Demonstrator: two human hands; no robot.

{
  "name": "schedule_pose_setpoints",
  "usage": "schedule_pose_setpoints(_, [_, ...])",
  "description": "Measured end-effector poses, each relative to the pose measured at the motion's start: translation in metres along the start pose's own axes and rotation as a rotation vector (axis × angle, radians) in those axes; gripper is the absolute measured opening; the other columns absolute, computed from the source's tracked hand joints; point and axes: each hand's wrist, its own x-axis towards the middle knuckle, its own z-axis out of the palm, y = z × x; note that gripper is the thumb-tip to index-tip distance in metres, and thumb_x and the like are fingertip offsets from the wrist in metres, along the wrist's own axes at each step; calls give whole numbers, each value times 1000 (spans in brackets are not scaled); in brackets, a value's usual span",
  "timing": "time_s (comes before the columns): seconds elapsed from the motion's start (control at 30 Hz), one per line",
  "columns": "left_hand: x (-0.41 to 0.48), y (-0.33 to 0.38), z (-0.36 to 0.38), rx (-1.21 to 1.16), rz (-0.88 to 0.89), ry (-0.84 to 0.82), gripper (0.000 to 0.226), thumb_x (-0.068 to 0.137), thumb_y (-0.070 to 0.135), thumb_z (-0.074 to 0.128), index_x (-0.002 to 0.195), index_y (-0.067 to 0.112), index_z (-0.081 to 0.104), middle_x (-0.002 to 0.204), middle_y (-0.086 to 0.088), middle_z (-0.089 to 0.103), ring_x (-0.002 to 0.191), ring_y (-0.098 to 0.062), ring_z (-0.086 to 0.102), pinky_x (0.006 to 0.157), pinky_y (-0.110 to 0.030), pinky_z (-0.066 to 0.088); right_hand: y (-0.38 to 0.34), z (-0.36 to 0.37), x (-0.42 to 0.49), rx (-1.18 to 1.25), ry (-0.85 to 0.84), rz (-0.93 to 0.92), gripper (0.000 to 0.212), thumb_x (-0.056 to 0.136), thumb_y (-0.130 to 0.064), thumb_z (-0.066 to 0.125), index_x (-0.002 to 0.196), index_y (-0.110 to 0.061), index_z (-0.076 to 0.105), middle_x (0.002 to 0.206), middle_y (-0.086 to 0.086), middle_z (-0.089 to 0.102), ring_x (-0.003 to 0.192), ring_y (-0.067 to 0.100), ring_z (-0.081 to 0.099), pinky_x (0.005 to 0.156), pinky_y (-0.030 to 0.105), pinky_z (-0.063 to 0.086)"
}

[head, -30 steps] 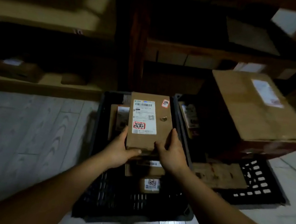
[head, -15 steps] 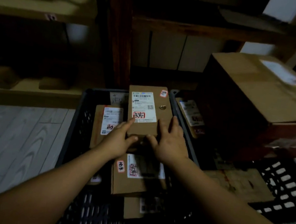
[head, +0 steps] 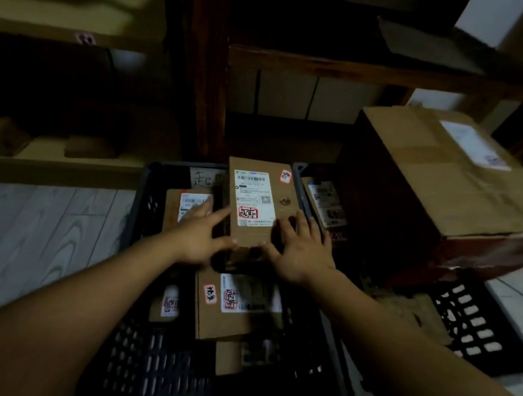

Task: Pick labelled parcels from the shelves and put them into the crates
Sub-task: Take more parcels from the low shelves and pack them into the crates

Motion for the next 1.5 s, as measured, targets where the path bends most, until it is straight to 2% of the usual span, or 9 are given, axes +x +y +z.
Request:
schedule_pose_setpoints(0.23, [-115,26,-167,-31,-168,-51,81,90,52,50,151,29,3,159,-7,-5,146,-25,-5,117,-36,4,-72,-155,-63,-6,-212,-78,75,95,-68,25,155,-24,16,163,9,2,149,29,3,119,51,9])
schedule_pose_setpoints(0.37, [-202,26,-283,-56,-217,-13,77,91,52,48,151,30,5,160,-4,-5,146,-22,-7,117,-38,4,-142,-248,-102,43,-333,-157,71,99,-59,27,153,-13,22,161,14,18,148,30,17,119,40,18])
schedule_pose_setpoints(0.5, [-297,5,-391,-85,-307,50,78,89,55,49,151,31,8,160,-2,-2,147,-21,-3,117,-39,8,-235,-338,-151,221,-324,-166,64,99,-54,36,147,-12,38,152,13,39,138,30,38,109,34,32])
schedule_pose_setpoints(0.67, [-400,-32,-491,-106,-383,141,78,88,54,51,150,34,8,160,0,0,147,-23,1,117,-42,13,-340,-422,-208,245,-314,-297,68,98,-52,43,151,-11,30,153,12,36,139,28,38,108,30,32])
schedule_pose_setpoints(0.8, [-450,-65,-553,-100,-409,227,79,88,51,53,150,30,10,160,-6,3,147,-25,1,119,-38,10,-406,-462,-231,185,-310,-383,64,98,-51,44,149,-14,35,152,8,38,137,27,39,107,30,32])
schedule_pose_setpoints(0.93, [-468,-95,-597,-128,-417,274,80,89,50,54,151,27,9,159,-8,2,147,-23,1,119,-36,8,-452,-486,-220,195,-303,-432,52,98,-49,46,136,-14,50,134,8,55,121,26,52,92,28,38])
schedule_pose_setpoints(1.0, [-467,-110,-620,-155,-439,287,78,90,47,54,151,27,9,159,-7,0,147,-24,-2,119,-36,7,-476,-497,-207,207,-298,-455,47,99,-47,45,133,-16,51,130,8,56,122,28,52,93,30,39])
schedule_pose_setpoints(1.13, [-447,-147,-663,-102,-452,308,80,90,46,54,151,24,8,159,-6,0,147,-25,-1,117,-35,9,-528,-508,-162,248,-305,-443,62,98,-54,43,149,-21,34,149,8,43,133,27,44,109,36,35])
schedule_pose_setpoints(1.5, [-370,-260,-756,-180,-481,279,82,89,45,57,151,28,7,159,-4,-3,146,-24,-3,117,-37,8,-659,-508,-56,318,-353,-427,70,97,-53,43,152,-13,25,157,10,31,142,28,33,113,38,29])
